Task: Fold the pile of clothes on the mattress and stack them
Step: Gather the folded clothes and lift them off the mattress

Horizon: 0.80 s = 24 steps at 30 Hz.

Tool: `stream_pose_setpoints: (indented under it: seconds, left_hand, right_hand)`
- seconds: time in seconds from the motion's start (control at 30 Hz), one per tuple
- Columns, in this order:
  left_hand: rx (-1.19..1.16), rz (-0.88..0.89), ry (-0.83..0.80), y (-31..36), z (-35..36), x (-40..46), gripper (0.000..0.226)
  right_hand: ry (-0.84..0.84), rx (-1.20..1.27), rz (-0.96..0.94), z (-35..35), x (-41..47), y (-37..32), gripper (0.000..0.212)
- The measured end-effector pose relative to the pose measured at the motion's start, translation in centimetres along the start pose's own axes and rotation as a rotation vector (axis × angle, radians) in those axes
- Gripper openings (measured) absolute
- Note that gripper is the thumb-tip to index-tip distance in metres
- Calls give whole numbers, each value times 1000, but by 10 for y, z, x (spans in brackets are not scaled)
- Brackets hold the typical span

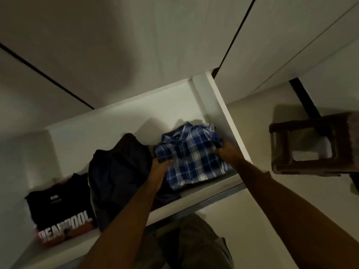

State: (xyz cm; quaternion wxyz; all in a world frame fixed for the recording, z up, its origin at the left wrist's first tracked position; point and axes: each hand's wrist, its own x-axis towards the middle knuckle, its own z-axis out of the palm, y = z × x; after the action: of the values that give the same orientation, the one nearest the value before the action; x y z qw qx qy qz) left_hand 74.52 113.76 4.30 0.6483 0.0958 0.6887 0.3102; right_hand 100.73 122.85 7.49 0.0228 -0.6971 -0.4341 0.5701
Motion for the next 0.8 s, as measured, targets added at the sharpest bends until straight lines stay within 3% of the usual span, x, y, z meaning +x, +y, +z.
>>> stream_pose_setpoints:
  seconds: [0.03,0.1,0.2,0.27,0.37,0.47,0.6,0.8]
  left_hand:
    - [36,37,-19,6,1,-16,27]
    - [159,140,-49,8,-2,-38,39]
    - [531,354,-88,-2,-26,-66,49]
    - [832,503,-84,-18,-49,-74,46]
    - [1192,622,27,-36,-87,-101,41]
    - [1499,617,215,-63,-132,-119,55]
    - [1559,562,287,-102,-173,-130,71]
    - [1497,579,335,-116,-183,-135,76]
  right_hand:
    - [7,-40,-6,0,3,8,34]
    - [55,-195,-54,4,-3,11,53]
    - [132,-463,-258,29,-39,1,55]
    - [49,-508,-378,51,-63,-2,60]
    - [-81,-637,-554,105,-93,3,63]
    - [-76,-842,-741,166,-117,8,72]
    - [-9,-1041,-870,223,-130,12,78]
    - [83,-1123,-881,249,-135,20,78]
